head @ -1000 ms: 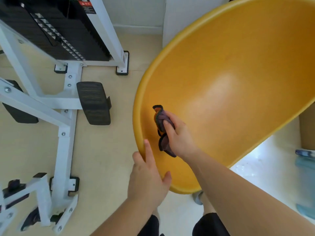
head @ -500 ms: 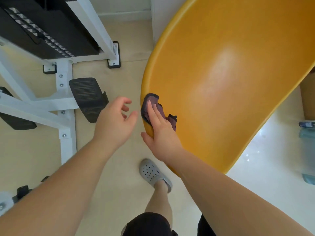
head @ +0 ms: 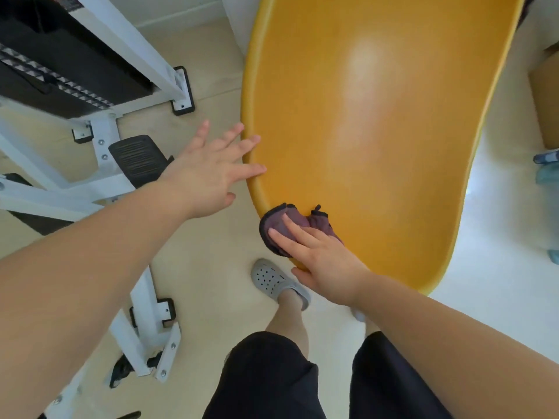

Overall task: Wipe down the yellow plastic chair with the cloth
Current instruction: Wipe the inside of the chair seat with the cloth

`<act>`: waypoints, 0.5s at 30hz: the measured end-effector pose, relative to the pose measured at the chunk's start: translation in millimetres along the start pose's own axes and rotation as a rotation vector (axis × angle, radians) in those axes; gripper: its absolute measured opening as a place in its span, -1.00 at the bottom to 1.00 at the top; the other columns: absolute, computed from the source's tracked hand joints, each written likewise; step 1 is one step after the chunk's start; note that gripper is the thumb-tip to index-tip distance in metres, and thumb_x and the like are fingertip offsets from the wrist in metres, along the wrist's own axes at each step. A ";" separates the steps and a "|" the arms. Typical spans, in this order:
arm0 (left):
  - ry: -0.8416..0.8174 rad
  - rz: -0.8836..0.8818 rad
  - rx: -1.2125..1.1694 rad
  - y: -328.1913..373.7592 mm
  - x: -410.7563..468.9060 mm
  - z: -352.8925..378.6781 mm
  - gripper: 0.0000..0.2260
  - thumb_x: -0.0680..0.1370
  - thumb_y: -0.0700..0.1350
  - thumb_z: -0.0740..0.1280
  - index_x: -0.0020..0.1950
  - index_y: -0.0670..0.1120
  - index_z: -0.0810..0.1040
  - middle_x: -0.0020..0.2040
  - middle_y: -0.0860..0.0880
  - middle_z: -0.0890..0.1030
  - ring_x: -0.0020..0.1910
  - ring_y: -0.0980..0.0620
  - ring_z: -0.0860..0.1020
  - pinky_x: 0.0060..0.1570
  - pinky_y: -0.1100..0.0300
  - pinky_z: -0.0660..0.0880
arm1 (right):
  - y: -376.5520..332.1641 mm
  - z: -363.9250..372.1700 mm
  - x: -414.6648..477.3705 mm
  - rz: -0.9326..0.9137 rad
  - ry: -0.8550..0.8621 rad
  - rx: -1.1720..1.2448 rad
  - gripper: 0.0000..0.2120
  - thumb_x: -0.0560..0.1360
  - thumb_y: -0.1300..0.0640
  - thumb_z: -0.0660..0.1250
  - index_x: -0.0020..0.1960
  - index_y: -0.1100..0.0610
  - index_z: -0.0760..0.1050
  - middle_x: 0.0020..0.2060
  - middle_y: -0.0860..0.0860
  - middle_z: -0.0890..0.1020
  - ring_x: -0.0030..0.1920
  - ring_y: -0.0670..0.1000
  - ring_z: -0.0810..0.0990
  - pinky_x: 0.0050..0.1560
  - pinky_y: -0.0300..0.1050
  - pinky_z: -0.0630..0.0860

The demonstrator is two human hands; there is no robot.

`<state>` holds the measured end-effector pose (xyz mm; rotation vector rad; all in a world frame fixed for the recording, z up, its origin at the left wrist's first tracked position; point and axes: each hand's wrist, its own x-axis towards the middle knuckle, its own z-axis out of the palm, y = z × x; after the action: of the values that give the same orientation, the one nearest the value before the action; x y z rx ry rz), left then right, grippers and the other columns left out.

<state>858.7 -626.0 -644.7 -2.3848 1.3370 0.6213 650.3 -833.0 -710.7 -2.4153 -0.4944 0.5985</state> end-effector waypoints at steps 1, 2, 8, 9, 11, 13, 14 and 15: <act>0.020 0.073 0.018 10.3 2.4 0.1 -0.39 0.54 0.21 0.32 0.57 0.24 0.20 0.66 -0.03 0.02 0.63 -0.11 -0.10 0.49 -0.32 -0.19 | 10.6 -1.3 -20.8 -0.020 -0.019 -0.037 -0.20 0.60 0.02 0.33 0.63 -0.19 -0.13 0.66 0.03 0.04 0.50 0.18 0.33 0.25 0.25 0.49; 0.039 0.137 0.015 23.6 6.2 -1.1 -0.41 0.53 0.24 0.34 0.53 0.20 0.31 0.63 -0.06 0.16 0.63 -0.12 0.01 0.49 -0.30 -0.16 | 20.3 -3.0 -41.6 -0.034 -0.030 -0.071 -0.19 0.59 0.01 0.34 0.62 -0.21 -0.12 0.65 0.01 0.06 0.49 0.18 0.35 0.22 0.24 0.52; 0.258 0.378 -0.294 110.5 38.9 -1.6 -0.63 0.45 0.21 0.40 -0.09 -0.09 0.72 -0.20 -0.08 0.60 -0.15 -0.16 0.59 0.13 -0.12 0.53 | 48.1 -8.9 -134.3 0.006 0.066 -0.291 -0.25 0.48 0.09 0.46 0.56 -0.22 0.22 0.55 0.00 0.36 0.27 0.16 0.55 0.06 0.16 0.59; 0.246 0.387 -0.310 121.2 39.9 -2.9 -0.58 0.46 0.25 0.30 -0.13 -0.08 0.71 -0.24 -0.05 0.58 -0.20 -0.14 0.56 -0.04 -0.01 0.54 | 44.8 -7.1 -140.8 0.006 0.105 -0.312 -0.38 0.53 0.00 0.40 0.54 -0.19 0.28 0.52 0.01 0.41 0.23 0.17 0.56 0.04 0.16 0.57; 0.259 0.389 -0.323 139.8 37.3 0.4 -0.53 0.47 0.28 0.20 -0.17 -0.06 0.69 -0.27 -0.02 0.55 -0.24 -0.11 0.52 -0.22 0.08 0.44 | 30.9 0.4 -146.5 0.064 0.196 -0.296 -0.50 0.61 -0.17 0.20 0.53 -0.10 0.36 0.47 0.02 0.48 0.17 0.18 0.56 0.00 0.14 0.53; 0.327 0.365 -0.346 159.2 29.7 9.6 -0.55 0.49 0.26 0.22 -0.17 -0.07 0.68 -0.27 -0.03 0.54 -0.25 -0.12 0.51 -0.24 0.07 0.41 | 18.1 8.5 -142.5 0.188 0.318 -0.259 -0.50 0.65 -0.19 0.10 0.53 -0.03 0.38 0.38 0.01 0.57 0.11 0.18 0.58 -0.06 0.09 0.48; 0.349 0.347 -0.369 169.5 25.9 14.6 -0.58 0.50 0.24 0.26 -0.17 -0.09 0.68 -0.27 -0.04 0.54 -0.26 -0.12 0.50 -0.25 0.07 0.41 | 14.3 12.1 -138.5 0.251 0.381 -0.245 -0.52 0.67 -0.15 0.10 0.51 -0.01 0.40 0.32 -0.02 0.61 0.08 0.17 0.58 -0.07 0.07 0.46; 0.366 0.335 -0.398 180.2 23.6 18.9 -0.61 0.49 0.22 0.30 -0.16 -0.10 0.68 -0.26 -0.05 0.54 -0.27 -0.12 0.49 -0.25 0.07 0.40 | 11.9 15.6 -135.9 0.306 0.440 -0.241 -0.55 0.67 -0.11 0.12 0.48 0.00 0.45 0.26 -0.04 0.65 0.05 0.17 0.58 -0.09 0.06 0.44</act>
<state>710.4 -724.1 -686.9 -2.7050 1.9551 0.6028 531.9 -899.0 -688.9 -2.7700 -0.0086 0.1169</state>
